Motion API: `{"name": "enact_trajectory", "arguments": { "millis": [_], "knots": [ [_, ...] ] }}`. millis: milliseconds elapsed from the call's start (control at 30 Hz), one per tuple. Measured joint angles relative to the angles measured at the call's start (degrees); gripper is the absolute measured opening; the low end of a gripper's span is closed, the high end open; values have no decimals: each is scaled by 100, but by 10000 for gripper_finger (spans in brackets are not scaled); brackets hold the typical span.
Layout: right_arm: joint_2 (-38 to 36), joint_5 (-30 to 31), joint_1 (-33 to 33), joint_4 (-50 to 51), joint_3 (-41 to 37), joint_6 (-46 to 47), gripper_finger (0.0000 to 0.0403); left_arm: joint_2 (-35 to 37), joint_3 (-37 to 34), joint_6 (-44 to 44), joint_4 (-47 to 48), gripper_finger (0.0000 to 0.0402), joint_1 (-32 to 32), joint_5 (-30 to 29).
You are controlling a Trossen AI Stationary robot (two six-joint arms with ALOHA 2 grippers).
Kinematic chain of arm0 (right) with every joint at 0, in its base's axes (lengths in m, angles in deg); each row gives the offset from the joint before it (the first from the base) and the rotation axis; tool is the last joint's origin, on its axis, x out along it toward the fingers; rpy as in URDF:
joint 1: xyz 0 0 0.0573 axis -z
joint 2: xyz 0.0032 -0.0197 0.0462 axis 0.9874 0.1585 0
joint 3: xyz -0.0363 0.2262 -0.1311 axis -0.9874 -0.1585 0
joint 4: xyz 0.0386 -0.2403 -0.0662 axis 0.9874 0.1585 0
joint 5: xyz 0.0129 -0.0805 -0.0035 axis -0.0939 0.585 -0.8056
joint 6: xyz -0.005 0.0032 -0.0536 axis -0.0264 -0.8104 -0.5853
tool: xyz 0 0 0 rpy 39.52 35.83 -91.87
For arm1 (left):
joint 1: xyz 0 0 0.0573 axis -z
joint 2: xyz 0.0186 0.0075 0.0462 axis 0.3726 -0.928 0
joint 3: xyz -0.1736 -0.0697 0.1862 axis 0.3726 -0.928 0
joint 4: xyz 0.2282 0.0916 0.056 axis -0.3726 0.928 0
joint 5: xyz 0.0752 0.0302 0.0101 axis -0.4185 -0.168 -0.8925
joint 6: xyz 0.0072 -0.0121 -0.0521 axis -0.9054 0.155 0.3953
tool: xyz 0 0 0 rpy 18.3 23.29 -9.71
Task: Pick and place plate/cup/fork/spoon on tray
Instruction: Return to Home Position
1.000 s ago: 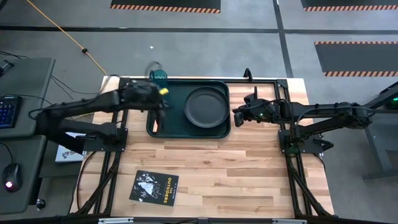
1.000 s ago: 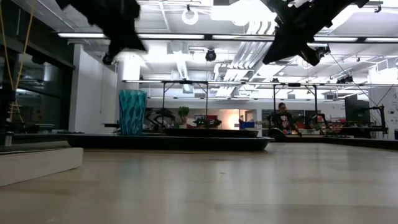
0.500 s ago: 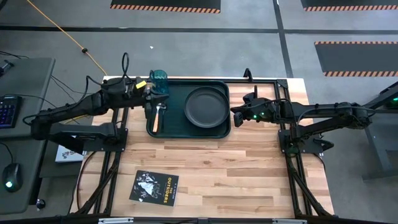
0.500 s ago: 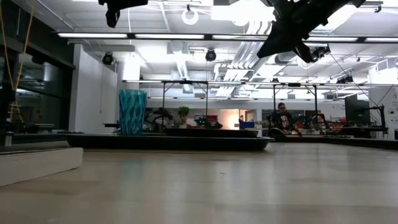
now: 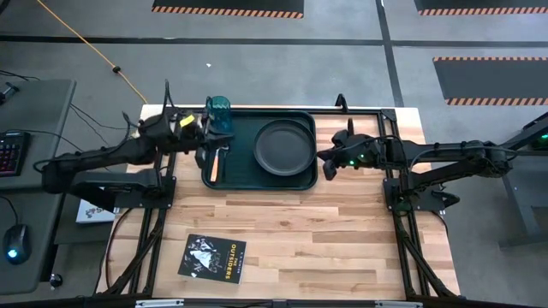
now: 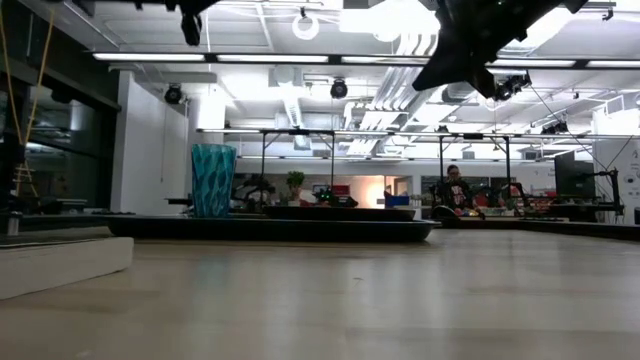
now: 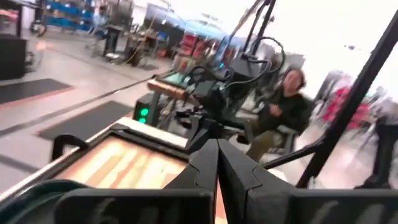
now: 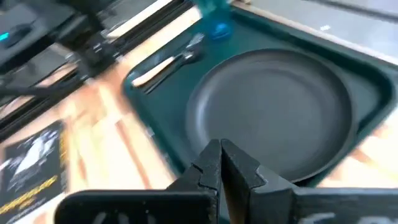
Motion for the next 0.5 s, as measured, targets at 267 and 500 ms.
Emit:
{"name": "enact_trajectory", "arguments": {
  "millis": [267,500],
  "knots": [
    [-6,-719,-2,-1,0,-60,0,603,-1643,779,-1382,0,-2,-155],
    [-6,-719,-2,0,0,-88,0,1620,-2631,1377,-1370,0,44,-672]
  ]
}}
